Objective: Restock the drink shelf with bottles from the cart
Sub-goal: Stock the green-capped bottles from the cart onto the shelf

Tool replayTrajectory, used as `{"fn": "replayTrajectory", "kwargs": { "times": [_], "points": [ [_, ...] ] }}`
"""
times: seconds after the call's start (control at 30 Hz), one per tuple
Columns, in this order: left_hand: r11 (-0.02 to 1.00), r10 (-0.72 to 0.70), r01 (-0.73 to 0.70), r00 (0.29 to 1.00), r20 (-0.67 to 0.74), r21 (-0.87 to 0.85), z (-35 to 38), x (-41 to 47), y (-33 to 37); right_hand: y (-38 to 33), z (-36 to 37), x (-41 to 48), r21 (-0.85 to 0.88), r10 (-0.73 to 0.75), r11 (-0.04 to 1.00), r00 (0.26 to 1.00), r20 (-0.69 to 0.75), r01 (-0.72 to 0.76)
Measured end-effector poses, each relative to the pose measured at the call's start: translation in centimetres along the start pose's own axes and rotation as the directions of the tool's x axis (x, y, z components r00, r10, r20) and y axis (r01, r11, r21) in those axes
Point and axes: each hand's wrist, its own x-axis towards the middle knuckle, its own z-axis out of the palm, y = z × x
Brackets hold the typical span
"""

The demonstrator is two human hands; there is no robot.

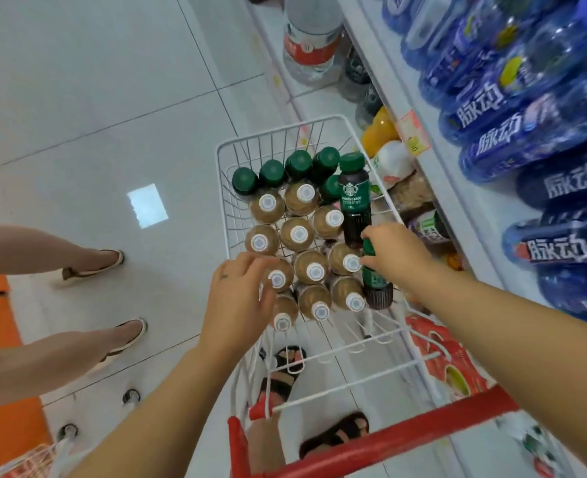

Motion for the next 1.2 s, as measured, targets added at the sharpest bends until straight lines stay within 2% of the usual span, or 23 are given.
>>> {"fn": "replayTrajectory", "kwargs": {
  "times": [0.1,0.23,0.3,0.37,0.43,0.53,0.57,0.6,0.63,0.7,0.77,0.83,1.03,1.2],
  "points": [
    [0.995,0.033,-0.026,0.997,0.069,-0.095,-0.6,0.5,2.2,1.2,-1.5,-2.7,0.15,-0.067,0.986,0.997,-0.046,0.074],
    [0.97,0.078,-0.031,0.979,0.191,-0.24,-0.9,1.6,5.5,1.7,-6.6,-6.1,0.298,-0.124,0.933,0.959,-0.255,0.201],
    [0.949,0.121,-0.046,0.966,0.227,-0.311,-0.9,2.0,7.3,0.9,-9.3,-7.0,0.409,-0.137,0.875,0.942,-0.306,0.26],
    [0.926,0.141,-0.066,0.974,0.179,-0.372,-1.1,2.4,8.4,-0.3,-10.9,-6.9,0.555,-0.135,0.778,0.94,-0.313,0.296],
    [0.898,0.073,-0.022,0.992,0.1,-0.44,-1.4,2.9,8.4,-1.5,-11.3,-6.3,0.685,-0.143,0.654,0.942,-0.305,0.321],
    [0.86,-0.03,0.051,0.998,0.05,-0.508,-2.1,3.4,7.1,-2.4,-10.8,-4.4,0.88,-0.124,0.38,0.958,-0.258,0.286],
    [0.838,-0.057,0.078,0.997,0.056,-0.54,-2.2,3.5,6.7,-2.3,-10.4,-3.4,0.908,-0.074,0.333,0.967,-0.244,0.254],
    [0.814,-0.091,0.109,0.994,0.06,-0.57,-2.4,3.4,6.3,-2.0,-9.9,-2.1,0.906,-0.008,0.359,0.971,-0.238,0.225],
    [0.794,-0.129,0.14,0.99,0.061,-0.591,-2.5,3.3,5.9,-1.6,-9.3,-0.6,0.866,0.059,0.463,0.969,-0.241,0.188],
    [0.763,-0.198,0.193,0.978,0.061,-0.616,-2.5,3.0,5.2,-0.6,-7.9,2.4,0.658,0.127,0.748,0.956,-0.266,0.084],
    [0.74,-0.222,0.205,0.973,0.054,-0.64,-2.4,2.9,4.6,0.0,-6.5,4.9,0.419,0.124,0.908,0.961,-0.247,-0.01],
    [0.731,-0.227,0.201,0.973,0.047,-0.652,-2.4,3.0,4.1,-0.1,-5.4,6.7,0.315,0.113,0.948,0.969,-0.218,-0.039],
    [0.744,-0.244,0.199,0.97,0.018,-0.638,-2.1,3.2,3.1,-0.6,-3.4,8.0,0.377,0.141,0.926,0.939,-0.315,-0.012],
    [0.731,-0.261,0.194,0.965,-0.005,-0.655,-1.7,2.5,3.1,-1.3,-2.7,5.3,0.34,0.111,0.937,0.863,-0.492,0.073]
  ]
}}
